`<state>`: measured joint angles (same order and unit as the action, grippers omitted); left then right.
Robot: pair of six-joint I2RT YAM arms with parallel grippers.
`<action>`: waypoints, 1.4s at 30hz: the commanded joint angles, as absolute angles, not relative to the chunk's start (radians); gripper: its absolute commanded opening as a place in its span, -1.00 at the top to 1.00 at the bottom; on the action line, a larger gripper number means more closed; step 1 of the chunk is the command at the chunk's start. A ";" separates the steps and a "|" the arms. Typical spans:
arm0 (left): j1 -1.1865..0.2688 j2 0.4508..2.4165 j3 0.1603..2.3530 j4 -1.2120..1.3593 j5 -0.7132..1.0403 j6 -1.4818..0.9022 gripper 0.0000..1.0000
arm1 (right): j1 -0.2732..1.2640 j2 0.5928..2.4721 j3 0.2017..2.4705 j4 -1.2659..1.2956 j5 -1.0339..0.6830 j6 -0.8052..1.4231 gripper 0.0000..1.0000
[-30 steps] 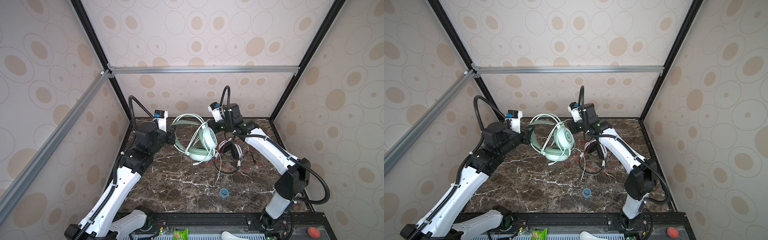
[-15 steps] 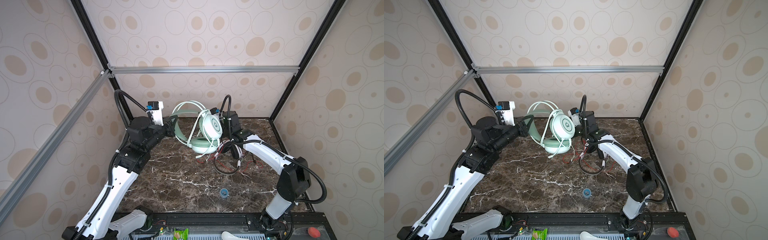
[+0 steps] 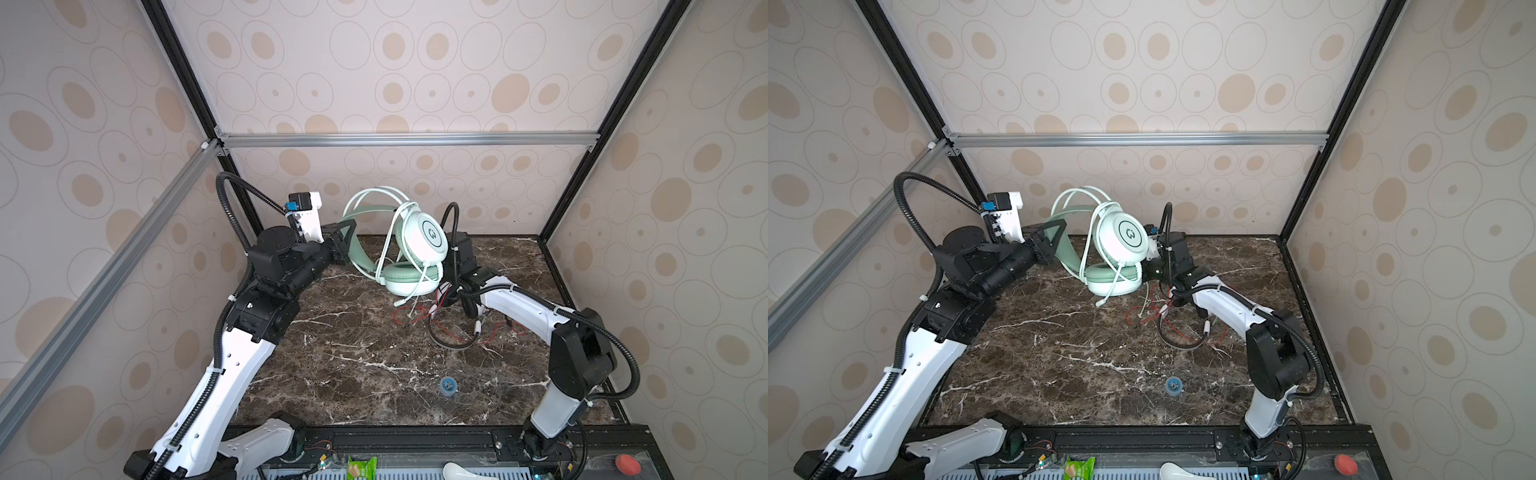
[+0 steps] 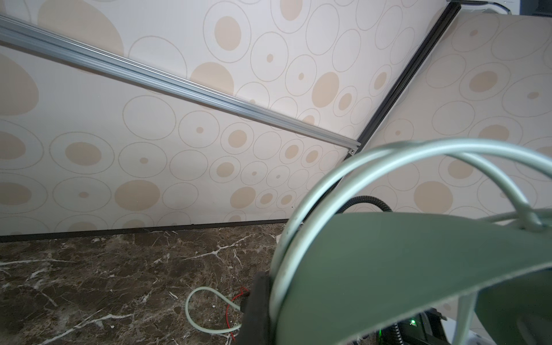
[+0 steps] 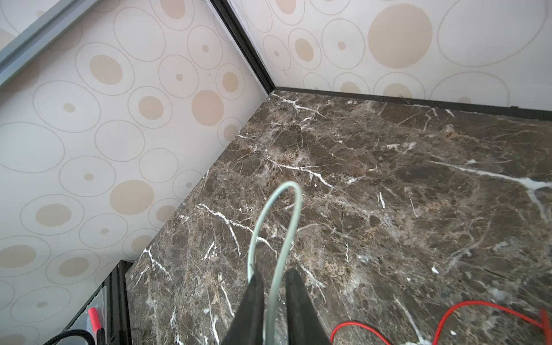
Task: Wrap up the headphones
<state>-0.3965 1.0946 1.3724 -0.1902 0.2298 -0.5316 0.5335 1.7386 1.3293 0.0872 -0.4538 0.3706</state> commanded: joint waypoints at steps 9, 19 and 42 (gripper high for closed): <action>-0.386 1.102 1.480 -0.040 0.250 -0.629 1.00 | 0.533 1.796 1.261 0.184 -0.518 0.441 0.52; -0.366 1.117 1.501 -0.049 0.239 -0.631 1.00 | 0.537 1.767 1.132 0.361 -0.605 0.522 0.22; -0.301 1.155 1.537 -0.037 0.295 -0.673 1.00 | 0.565 1.713 1.002 0.506 -0.819 0.574 -0.11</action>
<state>-0.3126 1.1622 1.4635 -0.1406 0.2749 -0.6086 0.5568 1.7493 1.0157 0.4660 -0.7670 0.5610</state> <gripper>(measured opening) 0.075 0.553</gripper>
